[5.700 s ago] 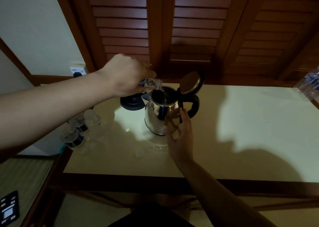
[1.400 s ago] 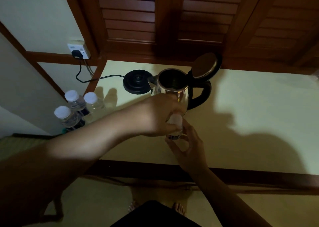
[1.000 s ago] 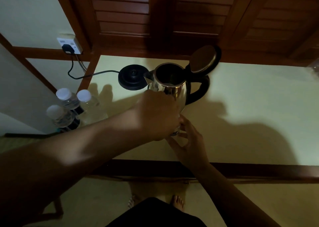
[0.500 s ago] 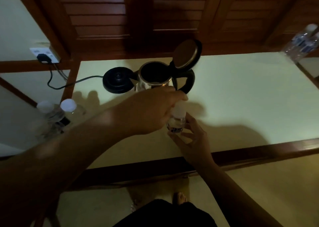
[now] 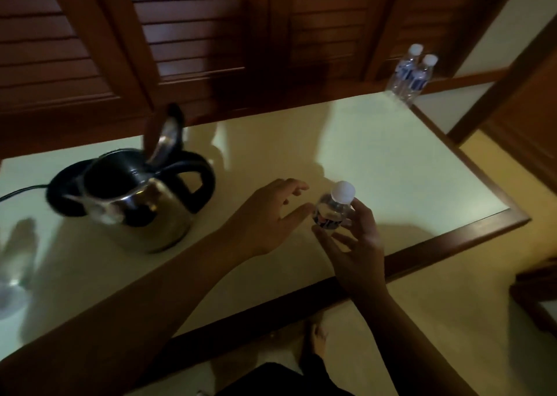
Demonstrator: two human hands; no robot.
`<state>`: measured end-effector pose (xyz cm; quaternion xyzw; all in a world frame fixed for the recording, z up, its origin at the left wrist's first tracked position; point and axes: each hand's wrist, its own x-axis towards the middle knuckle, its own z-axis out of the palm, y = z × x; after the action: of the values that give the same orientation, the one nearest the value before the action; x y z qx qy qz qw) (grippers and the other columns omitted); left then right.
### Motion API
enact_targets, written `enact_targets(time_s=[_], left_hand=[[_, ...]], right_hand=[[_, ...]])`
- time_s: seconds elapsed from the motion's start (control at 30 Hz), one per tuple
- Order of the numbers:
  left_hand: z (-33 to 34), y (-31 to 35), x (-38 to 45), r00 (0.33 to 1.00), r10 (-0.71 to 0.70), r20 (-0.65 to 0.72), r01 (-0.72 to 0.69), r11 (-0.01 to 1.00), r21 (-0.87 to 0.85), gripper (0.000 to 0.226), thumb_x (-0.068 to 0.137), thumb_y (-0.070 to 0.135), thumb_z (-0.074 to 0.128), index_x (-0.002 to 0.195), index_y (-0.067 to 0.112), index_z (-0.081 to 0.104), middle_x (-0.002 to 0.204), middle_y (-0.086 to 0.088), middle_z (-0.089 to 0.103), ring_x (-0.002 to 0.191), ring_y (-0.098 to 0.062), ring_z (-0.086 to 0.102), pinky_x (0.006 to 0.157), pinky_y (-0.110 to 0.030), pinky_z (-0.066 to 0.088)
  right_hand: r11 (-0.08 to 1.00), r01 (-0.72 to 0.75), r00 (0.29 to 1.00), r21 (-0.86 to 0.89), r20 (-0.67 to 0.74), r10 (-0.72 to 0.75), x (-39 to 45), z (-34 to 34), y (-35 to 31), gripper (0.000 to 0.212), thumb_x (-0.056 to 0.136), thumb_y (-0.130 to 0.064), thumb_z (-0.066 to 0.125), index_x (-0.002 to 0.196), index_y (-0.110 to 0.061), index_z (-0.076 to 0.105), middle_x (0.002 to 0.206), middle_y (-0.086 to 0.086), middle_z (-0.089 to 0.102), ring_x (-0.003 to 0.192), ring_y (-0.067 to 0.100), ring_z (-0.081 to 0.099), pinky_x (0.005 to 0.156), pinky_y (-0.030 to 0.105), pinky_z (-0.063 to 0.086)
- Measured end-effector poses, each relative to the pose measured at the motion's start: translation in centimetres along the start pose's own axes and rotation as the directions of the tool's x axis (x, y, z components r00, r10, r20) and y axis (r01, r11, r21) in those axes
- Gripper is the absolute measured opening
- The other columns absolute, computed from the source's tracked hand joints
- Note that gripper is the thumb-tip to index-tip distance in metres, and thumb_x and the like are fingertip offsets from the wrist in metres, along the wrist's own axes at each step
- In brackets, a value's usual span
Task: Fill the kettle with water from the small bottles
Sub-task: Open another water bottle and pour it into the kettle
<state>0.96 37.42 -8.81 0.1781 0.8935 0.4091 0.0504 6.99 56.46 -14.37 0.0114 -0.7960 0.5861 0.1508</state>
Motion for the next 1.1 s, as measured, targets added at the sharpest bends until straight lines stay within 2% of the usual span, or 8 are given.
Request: enact_targets(time_s=[0.2, 0.33, 0.47, 0.6, 0.7, 0.8, 0.97, 1.1], left_hand=[[6.7, 1.3, 11.1, 0.998, -0.055, 0.005, 0.053, 0.982, 0.183, 0.069, 0.094, 0.045, 0.064, 0.155, 0.025, 0.038, 0.155, 0.001, 0.042, 0.136, -0.018, 0.046, 0.11, -0.039, 0.045], [10.0, 1.5, 18.3, 0.99, -0.138, -0.025, 0.14, 0.954, 0.264, 0.071, 0.092, 0.042, 0.065, 0.155, 0.022, 0.038, 0.156, -0.003, 0.041, 0.138, -0.025, 0.045, 0.111, -0.044, 0.043], [12.8, 1.5, 24.8, 0.986, -0.154, -0.072, 0.169, 0.925, 0.341, 0.069, 0.093, 0.042, 0.064, 0.154, 0.023, 0.04, 0.159, -0.002, 0.038, 0.141, -0.026, 0.042, 0.114, -0.041, 0.039], [14.9, 1.6, 29.0, 0.982, -0.167, -0.092, 0.19, 0.831, 0.523, 0.071, 0.096, 0.051, 0.054, 0.158, 0.026, 0.03, 0.167, -0.003, 0.022, 0.15, -0.027, 0.028, 0.121, -0.048, 0.026], [15.9, 1.8, 32.1, 0.98, -0.183, -0.073, 0.193, 0.81, 0.554, 0.071, 0.099, 0.058, 0.042, 0.16, 0.028, 0.022, 0.17, -0.004, 0.013, 0.155, -0.03, 0.014, 0.124, -0.055, 0.011], [16.0, 1.2, 34.7, 0.978, -0.193, -0.076, 0.2, 0.784, 0.587, 0.073, 0.098, 0.065, 0.032, 0.16, 0.028, 0.021, 0.17, -0.002, 0.013, 0.156, -0.029, 0.01, 0.124, -0.057, 0.007], [16.4, -0.2, 35.6, 0.98, -0.123, -0.154, 0.19, 0.795, 0.576, 0.081, 0.089, 0.073, 0.022, 0.155, 0.029, 0.036, 0.166, -0.002, 0.028, 0.153, -0.028, 0.022, 0.123, -0.059, 0.013], [16.7, -0.6, 35.6, 0.98, -0.111, -0.166, 0.187, 0.8, 0.57, 0.078, 0.088, 0.07, 0.027, 0.154, 0.03, 0.037, 0.165, -0.001, 0.029, 0.152, -0.028, 0.023, 0.123, -0.058, 0.014]], right_hand=[[0.997, -0.064, 0.995, -0.047, -0.074, 0.06, 8.2, -9.7, 5.9, 0.069, 0.091, -0.027, 0.082, 0.15, -0.029, 0.048, 0.141, -0.017, 0.062, 0.127, 0.001, 0.063, 0.098, 0.022, 0.058], [0.993, -0.043, 0.991, -0.106, -0.13, 0.029, 14.3, -15.1, 8.7, 0.069, 0.093, -0.024, 0.079, 0.154, -0.023, 0.048, 0.148, -0.008, 0.058, 0.131, 0.009, 0.059, 0.093, 0.011, 0.053], [0.992, -0.058, 0.988, -0.113, -0.147, 0.041, 20.5, -18.8, 12.0, 0.067, 0.094, -0.019, 0.08, 0.153, -0.023, 0.047, 0.149, -0.009, 0.055, 0.132, 0.01, 0.058, 0.096, 0.017, 0.054], [0.993, -0.077, 0.987, -0.087, -0.148, 0.063, 25.5, -20.5, 14.5, 0.064, 0.096, -0.025, 0.078, 0.153, -0.022, 0.049, 0.149, -0.005, 0.058, 0.133, 0.006, 0.058, 0.099, 0.024, 0.056], [0.993, -0.097, 0.986, -0.068, -0.139, 0.087, 29.0, -20.8, 15.7, 0.06, 0.095, -0.024, 0.079, 0.148, -0.026, 0.05, 0.141, -0.019, 0.057, 0.128, -0.005, 0.057, 0.097, 0.021, 0.057], [0.993, -0.098, 0.987, -0.067, -0.135, 0.088, 32.1, -20.8, 16.2, 0.061, 0.096, -0.019, 0.078, 0.144, -0.037, 0.045, 0.131, -0.032, 0.053, 0.122, -0.016, 0.055, 0.095, 0.013, 0.054], [0.991, -0.096, 0.984, -0.097, -0.16, 0.079, 36.0, -20.5, 17.3, 0.061, 0.098, -0.016, 0.077, 0.15, -0.022, 0.047, 0.135, -0.017, 0.058, 0.113, -0.015, 0.06, 0.097, 0.011, 0.053], [0.992, -0.088, 0.982, -0.095, -0.172, 0.071, 37.6, -20.5, 18.0, 0.061, 0.098, -0.018, 0.077, 0.151, -0.021, 0.048, 0.139, -0.008, 0.065, 0.127, 0.003, 0.062, 0.101, 0.017, 0.055]])
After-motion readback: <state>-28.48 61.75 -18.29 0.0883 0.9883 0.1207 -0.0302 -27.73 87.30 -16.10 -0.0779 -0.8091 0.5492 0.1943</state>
